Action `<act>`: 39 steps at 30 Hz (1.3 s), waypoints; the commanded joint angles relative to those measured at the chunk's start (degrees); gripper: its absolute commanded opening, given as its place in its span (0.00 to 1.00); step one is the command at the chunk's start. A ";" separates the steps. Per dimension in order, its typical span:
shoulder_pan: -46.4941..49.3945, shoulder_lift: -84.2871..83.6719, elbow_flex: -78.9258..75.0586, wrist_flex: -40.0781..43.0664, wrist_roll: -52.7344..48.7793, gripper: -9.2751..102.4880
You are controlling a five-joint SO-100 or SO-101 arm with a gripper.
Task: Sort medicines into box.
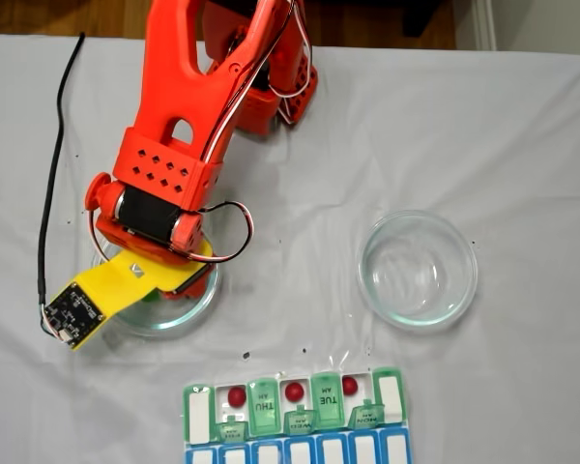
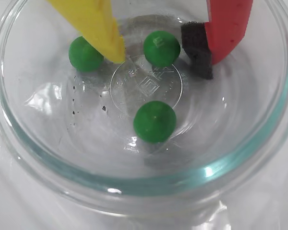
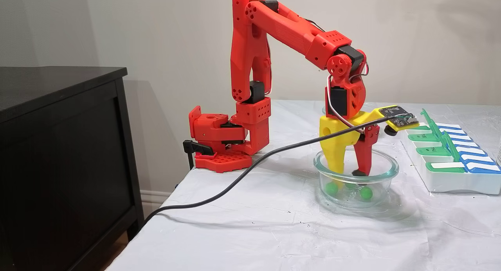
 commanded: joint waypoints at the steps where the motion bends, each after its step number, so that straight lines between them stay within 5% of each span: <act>1: -1.41 0.00 -2.46 -0.09 0.44 0.30; 39: -2.11 -1.05 -1.85 4.75 -1.49 0.29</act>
